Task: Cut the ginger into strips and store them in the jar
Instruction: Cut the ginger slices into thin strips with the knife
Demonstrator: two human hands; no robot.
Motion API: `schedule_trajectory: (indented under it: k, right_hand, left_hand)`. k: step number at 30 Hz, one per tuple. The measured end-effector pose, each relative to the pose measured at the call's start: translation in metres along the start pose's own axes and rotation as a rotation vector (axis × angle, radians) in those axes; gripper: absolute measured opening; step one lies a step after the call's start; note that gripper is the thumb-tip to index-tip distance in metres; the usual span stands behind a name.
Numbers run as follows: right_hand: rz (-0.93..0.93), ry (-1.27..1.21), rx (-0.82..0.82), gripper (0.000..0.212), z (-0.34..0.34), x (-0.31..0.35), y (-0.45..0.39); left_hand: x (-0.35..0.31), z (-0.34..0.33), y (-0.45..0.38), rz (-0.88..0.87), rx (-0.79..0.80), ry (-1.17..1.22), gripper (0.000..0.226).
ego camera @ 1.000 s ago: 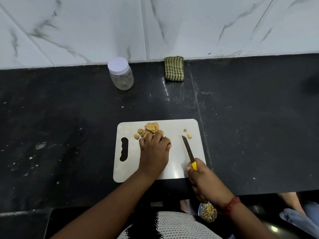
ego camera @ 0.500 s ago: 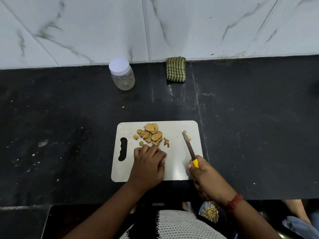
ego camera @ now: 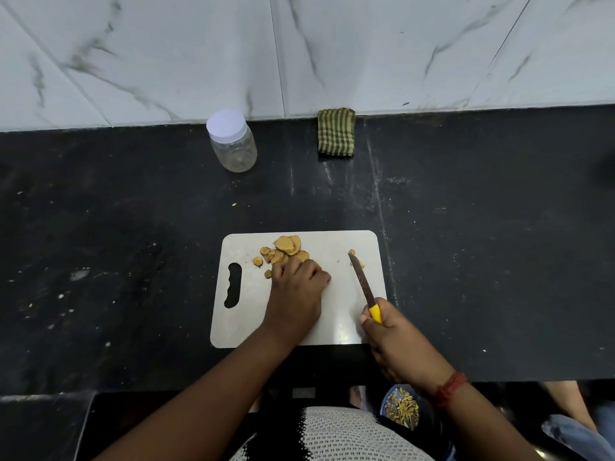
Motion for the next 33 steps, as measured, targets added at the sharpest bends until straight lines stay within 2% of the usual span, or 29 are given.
schedule_trajectory:
  k: [8, 14, 18, 20, 23, 25, 28, 33]
  right_hand:
    - [-0.002, -0.022, -0.006, 0.022, 0.003, -0.001, 0.006]
    - [0.008, -0.005, 0.01, 0.022, -0.001, 0.0, 0.003]
    - [0.013, 0.014, -0.002, 0.022, -0.002, 0.003, 0.0]
    - [0.009, 0.112, -0.027, 0.022, -0.002, 0.003, -0.004]
    - [0.023, 0.494, -0.039, 0.018, -0.005, 0.0, -0.011]
    - [0.04, 0.657, -0.036, 0.012, -0.011, -0.001, -0.013]
    - [0.062, 0.754, -0.011, 0.007, -0.022, 0.0, -0.015]
    - [0.071, 0.758, -0.056, 0.007, -0.025, 0.0, -0.012]
  left_hand:
    - [0.018, 0.008, -0.006, 0.041, -0.06, -0.082, 0.034]
    - [0.018, 0.01, -0.015, 0.033, -0.025, -0.097, 0.003]
    - [0.016, 0.009, -0.015, 0.061, -0.032, -0.108, 0.009]
    - [0.017, 0.008, -0.013, 0.083, -0.022, -0.107, 0.011]
    - [0.016, 0.006, -0.008, 0.115, 0.008, -0.091, 0.014]
    - [0.017, 0.004, -0.007, 0.13, 0.026, -0.077, 0.014]
    - [0.017, 0.004, -0.007, 0.139, 0.028, -0.074, 0.015]
    - [0.019, 0.006, -0.005, 0.156, 0.015, -0.059, 0.018]
Point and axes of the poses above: each hand's wrist, its own y-axis away from the middle knuckle, its own z-axis out of the back of the hand, x = y × z, the point moved 6 cm from there along -y, towards the middle knuckle, and after that the axes turned 1 degree about z, right-handed, at the moved point
